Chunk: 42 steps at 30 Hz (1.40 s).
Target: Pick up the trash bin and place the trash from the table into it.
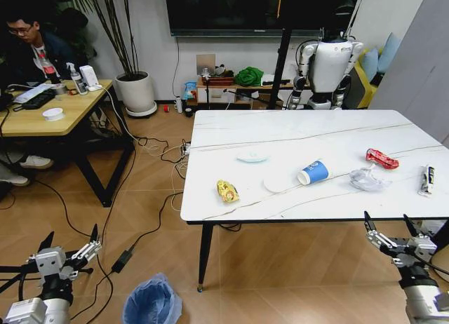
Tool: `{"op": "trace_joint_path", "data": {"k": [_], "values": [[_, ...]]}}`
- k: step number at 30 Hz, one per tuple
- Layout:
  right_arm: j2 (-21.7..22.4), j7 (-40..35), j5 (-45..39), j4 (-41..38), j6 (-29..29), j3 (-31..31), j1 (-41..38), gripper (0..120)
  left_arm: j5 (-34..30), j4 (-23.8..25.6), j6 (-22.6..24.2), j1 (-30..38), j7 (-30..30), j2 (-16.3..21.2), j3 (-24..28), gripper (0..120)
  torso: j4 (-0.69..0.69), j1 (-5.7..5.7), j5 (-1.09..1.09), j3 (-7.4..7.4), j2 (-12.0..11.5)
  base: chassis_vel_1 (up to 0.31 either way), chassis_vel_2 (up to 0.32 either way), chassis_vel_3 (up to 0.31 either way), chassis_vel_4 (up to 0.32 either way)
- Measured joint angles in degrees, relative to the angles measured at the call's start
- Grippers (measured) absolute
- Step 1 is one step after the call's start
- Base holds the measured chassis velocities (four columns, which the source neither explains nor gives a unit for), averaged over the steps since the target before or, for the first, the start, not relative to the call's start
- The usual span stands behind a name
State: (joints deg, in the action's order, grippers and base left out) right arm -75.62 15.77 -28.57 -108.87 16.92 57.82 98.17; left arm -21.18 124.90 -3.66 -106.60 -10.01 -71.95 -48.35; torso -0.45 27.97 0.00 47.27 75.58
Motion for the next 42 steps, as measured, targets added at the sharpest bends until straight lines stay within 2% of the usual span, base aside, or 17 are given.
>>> {"op": "trace_joint_path", "data": {"k": [28, 42], "values": [[-0.10, -0.20, 0.01, -0.28, -0.17, 0.68, -0.29, 100, -1.05, 0.37, -0.16, 0.34, 0.11, 0.45, -0.01, 100, 0.00, 0.00, 0.00, 0.00, 0.00, 0.000, 0.000, 0.000, 0.000], [-0.73, -0.26, -0.03, -0.46, -0.27, 0.85, -0.75, 100, -1.38, 0.71, 0.59, 0.23, 0.39, 1.22, -0.12, 100, 0.00, -1.69, 0.00, -2.02, -3.73, 0.000, 0.000, 0.000, 0.000]]}}
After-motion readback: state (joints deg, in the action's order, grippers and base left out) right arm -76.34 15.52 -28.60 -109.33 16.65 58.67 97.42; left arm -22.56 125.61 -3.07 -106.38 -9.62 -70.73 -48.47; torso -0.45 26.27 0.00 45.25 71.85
